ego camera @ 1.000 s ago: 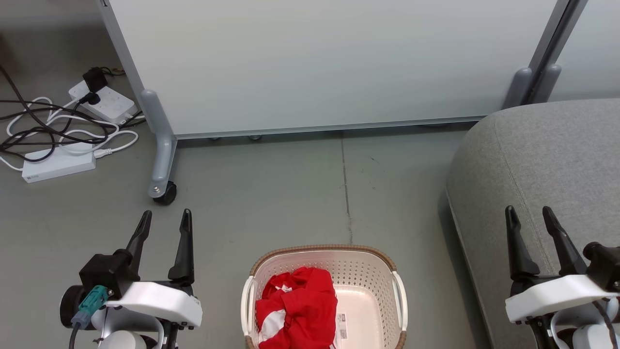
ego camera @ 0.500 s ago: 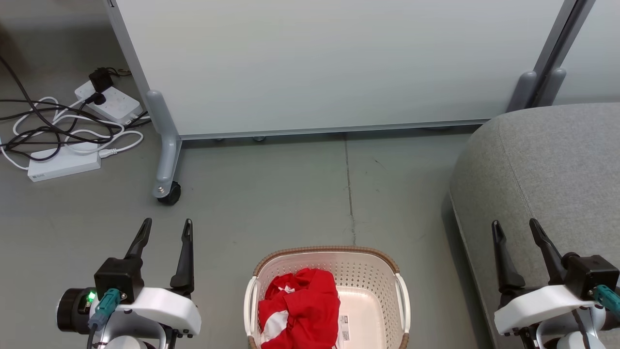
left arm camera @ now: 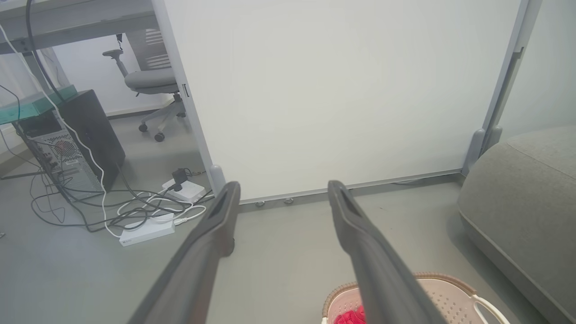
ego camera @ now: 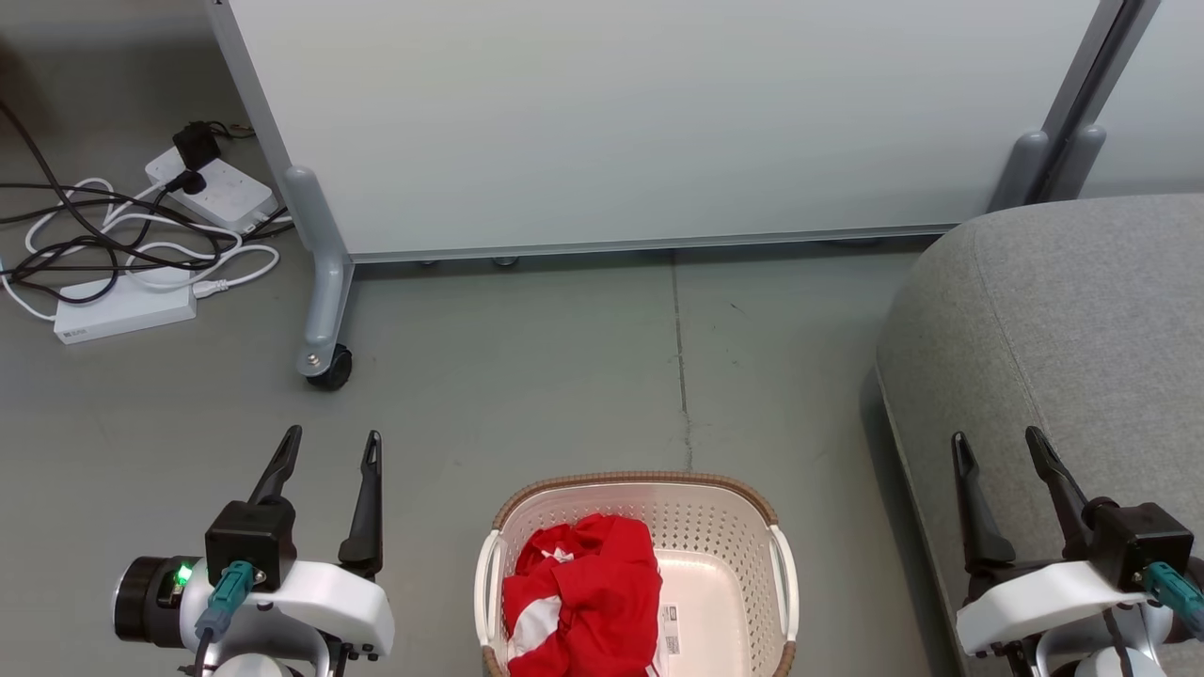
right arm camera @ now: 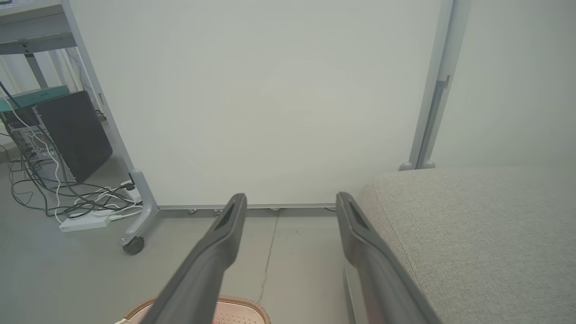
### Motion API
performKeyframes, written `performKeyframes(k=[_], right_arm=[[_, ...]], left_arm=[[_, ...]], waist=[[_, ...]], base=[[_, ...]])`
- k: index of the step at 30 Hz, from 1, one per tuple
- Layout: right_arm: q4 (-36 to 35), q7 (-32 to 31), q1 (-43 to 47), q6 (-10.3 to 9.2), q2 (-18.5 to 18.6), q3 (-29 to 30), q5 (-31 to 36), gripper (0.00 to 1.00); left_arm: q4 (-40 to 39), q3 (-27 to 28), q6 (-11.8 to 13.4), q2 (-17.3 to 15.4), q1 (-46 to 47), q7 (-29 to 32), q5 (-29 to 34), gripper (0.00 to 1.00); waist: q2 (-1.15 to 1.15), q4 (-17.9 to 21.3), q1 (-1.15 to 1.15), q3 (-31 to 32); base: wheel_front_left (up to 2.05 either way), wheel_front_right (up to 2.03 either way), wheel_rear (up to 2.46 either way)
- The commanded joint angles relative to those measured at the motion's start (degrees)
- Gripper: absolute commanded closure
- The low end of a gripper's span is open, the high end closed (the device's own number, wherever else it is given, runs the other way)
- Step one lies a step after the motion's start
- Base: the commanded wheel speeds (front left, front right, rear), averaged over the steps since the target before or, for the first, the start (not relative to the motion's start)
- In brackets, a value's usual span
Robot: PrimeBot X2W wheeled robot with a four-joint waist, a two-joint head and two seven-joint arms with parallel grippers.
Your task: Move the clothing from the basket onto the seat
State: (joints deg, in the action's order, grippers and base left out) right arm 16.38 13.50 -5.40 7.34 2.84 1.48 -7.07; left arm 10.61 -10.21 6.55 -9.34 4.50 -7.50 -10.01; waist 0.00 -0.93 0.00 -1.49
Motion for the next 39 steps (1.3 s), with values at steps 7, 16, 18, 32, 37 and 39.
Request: performKeyframes(k=[7, 16, 18, 32, 37, 39], right_arm=[[0.59, 1.63, -0.80, 0.26, 0.18, -0.74, 0.01, 0.00], [1.18, 1.91, -0.84, 0.20, 0.19, -0.85, -0.69, 0.00], [1.28, 1.91, -0.86, 0.20, 0.18, -0.82, -0.90, 0.00], [1.78, 1.91, -0.39, 0.20, 0.18, -0.67, -2.01, 0.00], [1.94, 1.91, -0.40, 0.21, 0.18, -0.58, -2.02, 0.00], [1.94, 1.91, -0.52, 0.21, 0.18, -0.61, -2.06, 0.00]], left_arm=[[0.19, 0.38, 0.62, -0.15, -0.10, 0.10, 2.05, 0.00], [0.51, 0.14, 0.76, -0.27, -0.26, 0.30, 1.76, 0.00], [0.50, 0.09, 0.82, -0.21, -0.35, 0.30, 1.50, 0.00], [0.95, -0.47, 1.07, -0.40, -0.24, 0.39, 0.44, 0.00], [1.03, -0.69, 1.09, -0.55, -0.32, 0.32, 0.32, 0.00], [0.99, -0.73, 1.13, -0.62, -0.31, 0.36, 0.20, 0.00]], waist=[[0.00, -0.12, 0.00, -0.27], [0.00, -0.17, 0.00, -0.20], [0.00, -0.17, 0.00, -0.18], [0.00, -0.43, 0.00, 0.10], [0.00, -0.42, 0.00, 0.19], [0.00, -0.34, 0.00, 0.16]], base=[[0.00, 0.00, 0.00], [0.00, 0.00, 0.00], [0.00, 0.00, 0.00], [0.00, 0.00, 0.00], [0.00, 0.00, 0.00], [0.00, 0.00, 0.00]])
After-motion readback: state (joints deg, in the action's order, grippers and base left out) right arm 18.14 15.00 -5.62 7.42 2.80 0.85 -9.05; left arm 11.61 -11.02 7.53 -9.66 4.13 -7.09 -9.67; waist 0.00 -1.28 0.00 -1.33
